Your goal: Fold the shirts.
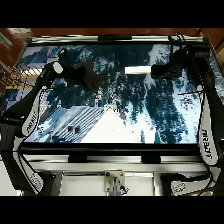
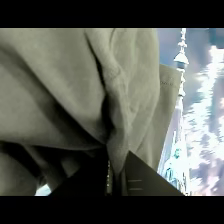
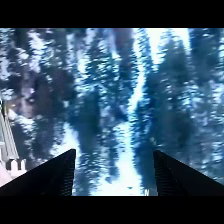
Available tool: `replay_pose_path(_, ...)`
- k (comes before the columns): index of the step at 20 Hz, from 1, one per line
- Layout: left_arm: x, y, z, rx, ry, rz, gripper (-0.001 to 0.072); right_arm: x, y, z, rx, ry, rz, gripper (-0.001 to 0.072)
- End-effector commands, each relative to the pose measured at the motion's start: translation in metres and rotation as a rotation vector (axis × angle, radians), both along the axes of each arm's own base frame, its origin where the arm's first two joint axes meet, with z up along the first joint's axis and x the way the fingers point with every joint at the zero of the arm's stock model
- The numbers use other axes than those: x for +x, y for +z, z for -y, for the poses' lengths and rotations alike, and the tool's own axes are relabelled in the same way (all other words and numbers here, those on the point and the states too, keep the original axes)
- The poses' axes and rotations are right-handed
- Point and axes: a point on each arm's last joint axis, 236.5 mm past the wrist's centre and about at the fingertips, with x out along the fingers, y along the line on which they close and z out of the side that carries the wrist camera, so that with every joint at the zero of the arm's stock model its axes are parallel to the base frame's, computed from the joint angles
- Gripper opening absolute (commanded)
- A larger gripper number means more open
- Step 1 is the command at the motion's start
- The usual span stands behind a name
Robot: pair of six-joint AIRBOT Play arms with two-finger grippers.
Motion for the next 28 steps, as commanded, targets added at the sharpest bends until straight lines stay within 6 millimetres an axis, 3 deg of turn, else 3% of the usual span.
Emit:
replay_pose_path(1,-0.001,0.021,0.011,-0.042,-0.046,0.023,0.0033,-0.003,-0.001,0.000,0.002,-0.005,-0.014,0.0588)
replay_pose_path(3,-0.003,0.085,0.028,-0.019,-0.158,0.159,0.0032,-0.004,0.001,0.007,-0.033,-0.006,-0.010,0.0588)
replay_pose_path(5,-0.021,0.178,0.050,0.068,-0.304,0.383,0.0032,-0.007,0.020,0.015,-0.060,-0.013,0.027,0.0588)
replay_pose_path(6,-0.041,0.230,0.063,0.094,-0.357,0.494,0.0032,-0.009,0.038,0.020,-0.079,-0.018,0.068,0.0588)
replay_pose_path(8,-0.095,0.316,0.087,0.087,-0.429,0.640,0.0033,-0.016,0.090,0.036,-0.131,-0.038,0.188,0.0588)
replay_pose_path(10,-0.157,0.364,0.116,0.062,-0.527,0.705,0.0033,-0.035,0.151,0.053,-0.176,-0.067,0.326,0.0588)
replay_pose_path(11,-0.185,0.373,0.132,0.052,-0.589,0.706,0.0033,-0.049,0.182,0.062,-0.199,-0.085,0.392,0.0588)
replay_pose_path(13,-0.232,0.359,0.167,0.036,-0.731,0.629,0.0033,-0.081,0.233,0.078,-0.222,-0.134,0.505,0.0588)
replay_pose_path(15,-0.262,0.315,0.203,-0.010,-0.804,0.479,0.0034,-0.111,0.269,0.086,-0.207,-0.171,0.588,0.0588)
replay_pose_path(17,-0.286,0.255,0.240,-0.022,-0.871,0.346,0.0034,-0.136,0.285,0.089,-0.198,-0.184,0.614,0.0588)
replay_pose_path(19,-0.308,0.195,0.275,-0.050,-0.876,0.220,0.0036,-0.154,0.284,0.098,-0.220,-0.207,0.580,0.0588)
replay_pose_path(20,-0.319,0.169,0.290,-0.069,-0.858,0.147,0.0127,-0.160,0.277,0.103,-0.232,-0.218,0.545,0.0588)
replay_pose_path(22,-0.338,0.137,0.304,-0.052,-0.893,0.067,0.0698,-0.168,0.260,0.106,-0.250,-0.220,0.462,0.0588)
replay_pose_path(23,-0.337,0.132,0.301,-0.027,-0.897,0.060,0.0720,-0.170,0.250,0.106,-0.255,-0.220,0.416,0.0588)
replay_pose_path(25,-0.311,0.134,0.272,0.037,-0.849,0.075,0.0720,-0.170,0.228,0.105,-0.257,-0.216,0.324,0.0588)
replay_pose_path(28,-0.256,0.134,0.190,0.077,-0.661,-0.022,0.0720,-0.161,0.182,0.085,-0.233,-0.134,0.172,0.0588)
